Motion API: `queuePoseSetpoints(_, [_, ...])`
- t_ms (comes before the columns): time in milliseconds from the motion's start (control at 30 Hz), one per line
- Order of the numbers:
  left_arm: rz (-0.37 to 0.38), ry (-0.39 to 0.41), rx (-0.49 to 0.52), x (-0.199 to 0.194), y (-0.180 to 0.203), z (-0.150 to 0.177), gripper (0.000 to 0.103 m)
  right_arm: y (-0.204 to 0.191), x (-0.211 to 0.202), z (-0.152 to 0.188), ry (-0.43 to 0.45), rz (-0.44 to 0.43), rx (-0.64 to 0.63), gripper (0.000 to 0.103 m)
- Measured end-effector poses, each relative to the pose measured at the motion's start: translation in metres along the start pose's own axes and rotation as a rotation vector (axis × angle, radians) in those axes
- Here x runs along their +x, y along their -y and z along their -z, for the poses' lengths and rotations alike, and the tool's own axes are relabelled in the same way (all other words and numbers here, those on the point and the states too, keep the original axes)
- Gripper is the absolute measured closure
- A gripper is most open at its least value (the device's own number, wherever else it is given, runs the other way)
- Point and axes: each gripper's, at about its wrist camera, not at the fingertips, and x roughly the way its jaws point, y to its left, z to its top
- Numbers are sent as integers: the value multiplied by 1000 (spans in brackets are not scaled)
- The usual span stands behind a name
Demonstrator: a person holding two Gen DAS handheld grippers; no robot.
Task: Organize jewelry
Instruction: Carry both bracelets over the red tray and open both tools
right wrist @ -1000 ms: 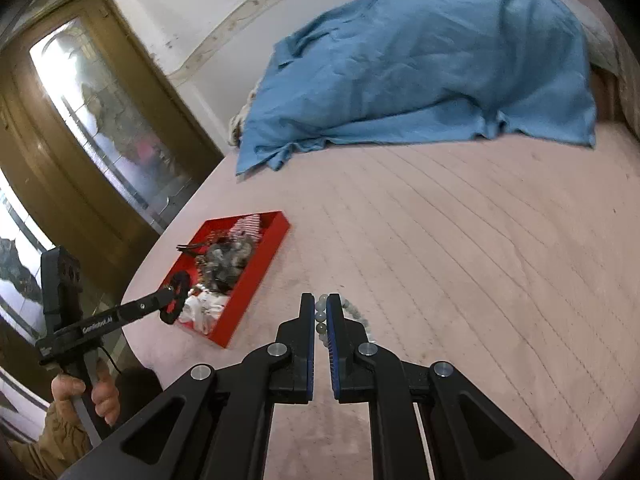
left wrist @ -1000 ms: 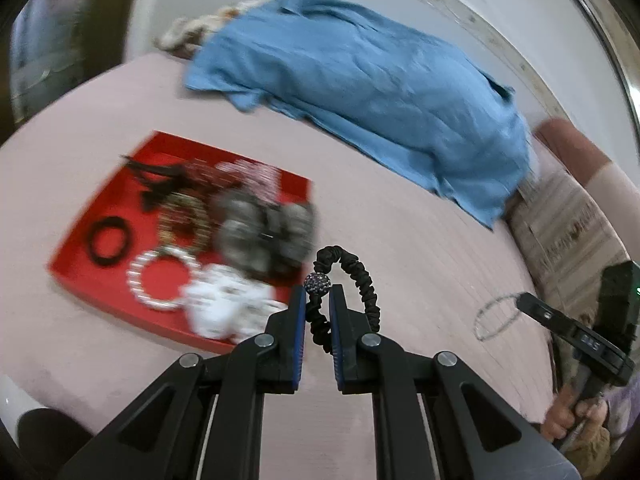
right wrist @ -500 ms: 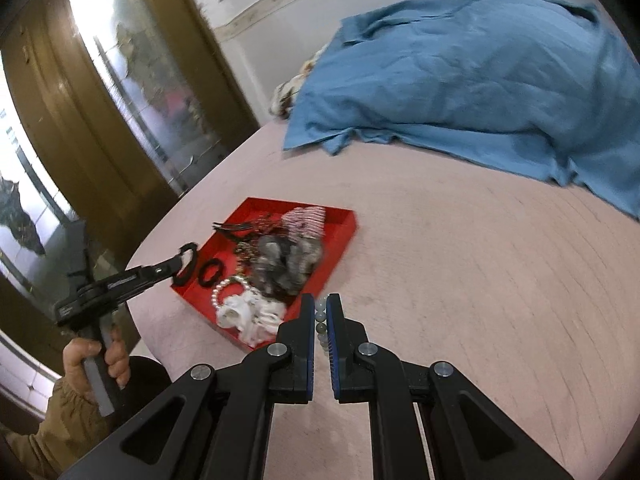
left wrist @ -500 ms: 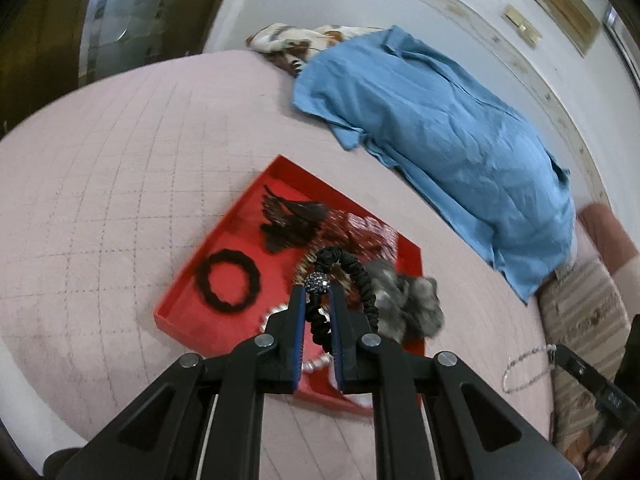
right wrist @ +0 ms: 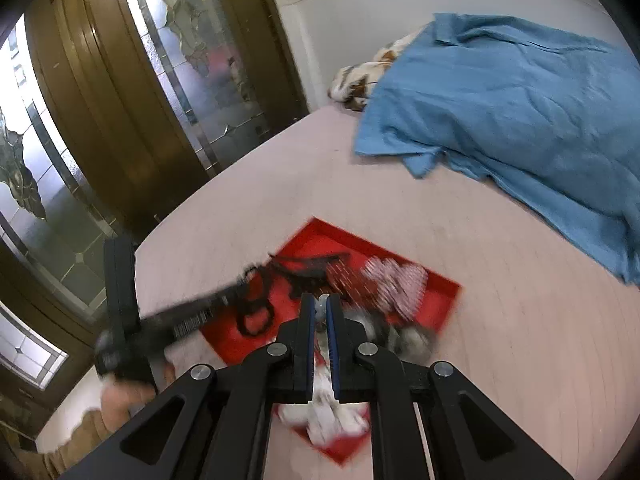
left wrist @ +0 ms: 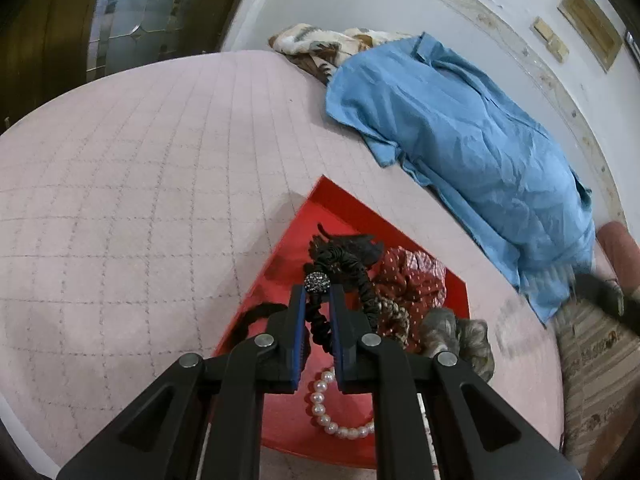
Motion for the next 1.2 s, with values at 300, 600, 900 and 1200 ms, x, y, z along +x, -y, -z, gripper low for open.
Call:
queuePoseSetpoints(300, [78,-53,58,11,12,9,92,-26,92,-58,-73,35,-61,96])
queuePoseSetpoints(600, [102,-82,23,18,4,7,92,-35,173,-79,-159,97,-98,96])
queuePoseSetpoints(900, [87,-101,-7,25,-3,7,92,-28,206,-72,-216,138,-94,96])
queuePoseSetpoints(1200, [113,-83,-16,23,-2,5,82,-18,205,-63,-220,163,-86,89])
